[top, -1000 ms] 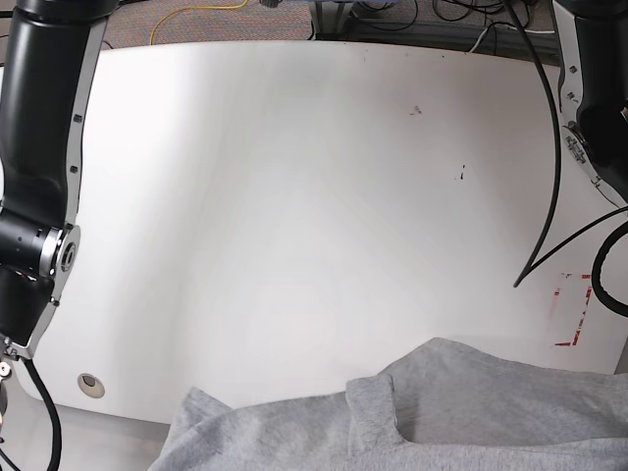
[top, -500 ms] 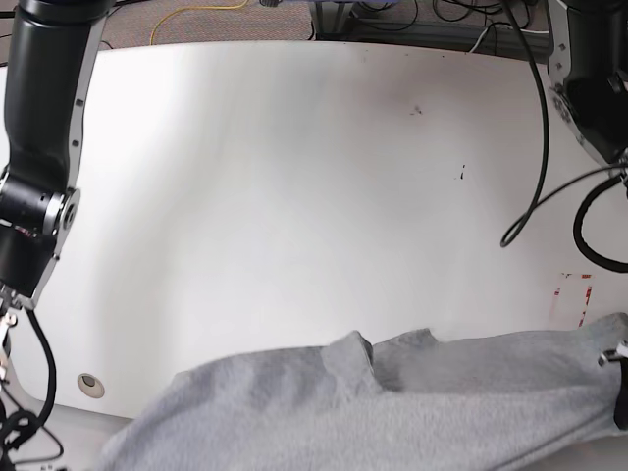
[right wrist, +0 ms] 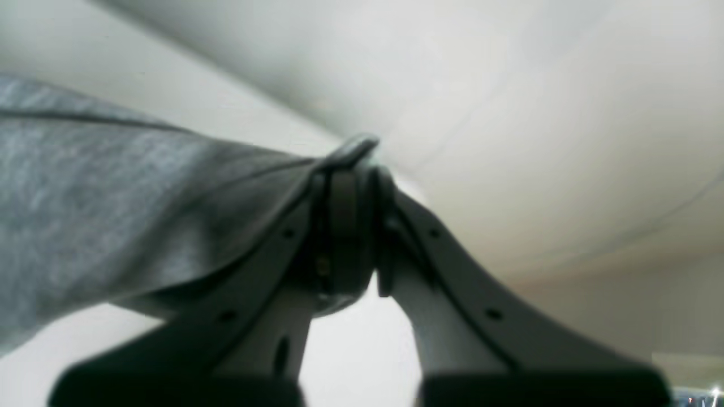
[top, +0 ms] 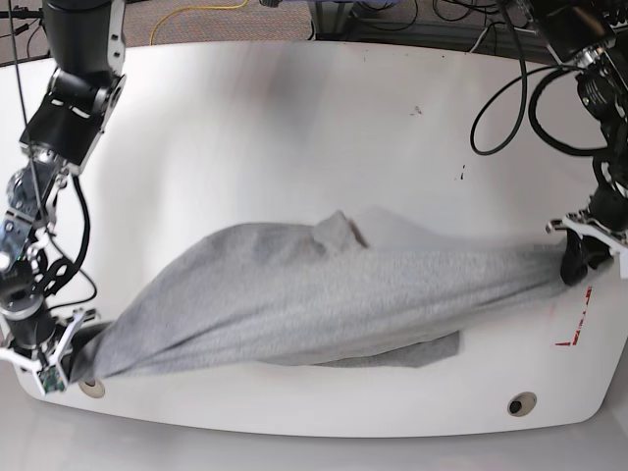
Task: Fold the T-shirt properly
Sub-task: 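Lift the shirt with both grippers and stretch it between them, then lay the stretched shirt down, moving both grippers apart along the table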
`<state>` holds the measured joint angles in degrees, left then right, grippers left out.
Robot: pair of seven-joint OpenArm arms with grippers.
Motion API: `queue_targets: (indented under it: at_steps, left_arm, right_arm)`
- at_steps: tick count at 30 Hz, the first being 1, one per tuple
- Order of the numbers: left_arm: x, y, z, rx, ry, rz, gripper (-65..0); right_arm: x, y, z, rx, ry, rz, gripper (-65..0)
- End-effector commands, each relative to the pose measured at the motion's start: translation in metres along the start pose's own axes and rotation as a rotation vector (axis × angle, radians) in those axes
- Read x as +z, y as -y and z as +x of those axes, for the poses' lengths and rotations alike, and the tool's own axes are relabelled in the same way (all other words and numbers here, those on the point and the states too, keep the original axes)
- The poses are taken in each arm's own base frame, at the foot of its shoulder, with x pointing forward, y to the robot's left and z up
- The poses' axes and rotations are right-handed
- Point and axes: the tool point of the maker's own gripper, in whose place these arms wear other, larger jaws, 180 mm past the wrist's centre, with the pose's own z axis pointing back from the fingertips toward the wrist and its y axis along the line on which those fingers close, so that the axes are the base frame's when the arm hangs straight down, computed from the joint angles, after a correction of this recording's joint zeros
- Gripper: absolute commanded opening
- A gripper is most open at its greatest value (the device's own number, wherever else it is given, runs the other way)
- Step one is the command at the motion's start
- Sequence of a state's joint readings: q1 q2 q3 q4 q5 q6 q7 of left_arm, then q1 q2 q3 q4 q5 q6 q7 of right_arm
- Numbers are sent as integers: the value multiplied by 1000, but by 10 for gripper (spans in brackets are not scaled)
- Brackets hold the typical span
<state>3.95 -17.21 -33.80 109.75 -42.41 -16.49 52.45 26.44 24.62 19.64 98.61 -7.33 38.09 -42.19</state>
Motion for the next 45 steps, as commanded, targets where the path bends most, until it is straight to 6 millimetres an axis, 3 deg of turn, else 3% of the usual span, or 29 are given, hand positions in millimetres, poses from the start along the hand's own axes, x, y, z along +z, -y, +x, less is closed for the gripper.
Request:
queue_targets:
  at_steps: [1, 4, 11, 21, 26, 33, 41, 45]
  left_arm:
    - [12, -10, -10, -2, -8, 39, -650]
    - [22, -13, -42, 16, -86, 51, -650]
    - [46, -20, -94, 34, -232, 78, -650]
    - [84, -40, -136, 42, -363, 150, -650]
    - [100, -49, -149, 35, -417, 180, -650]
    - [115, -63, -149, 33, -426, 229, -650]
    - [114, -67, -143, -4, -433, 225, -650]
    - [113, -67, -142, -7, -434, 224, -647]
  right_arm:
    - [15, -8, -20, 5, -17, -16, -648]
    - [22, -35, -47, 4, -68, 46, -648]
    - [43, -72, -109, -62, -195, 106, -648]
    - [73, -125, -167, -84, -334, 214, -648]
    - [89, -144, -188, -88, -388, 257, -648]
    - [109, -171, -209, -111, -448, 308, -648]
    - [123, -188, -221, -131, -486, 341, -648]
    - [126, -195, -216, -149, -478, 342, -648]
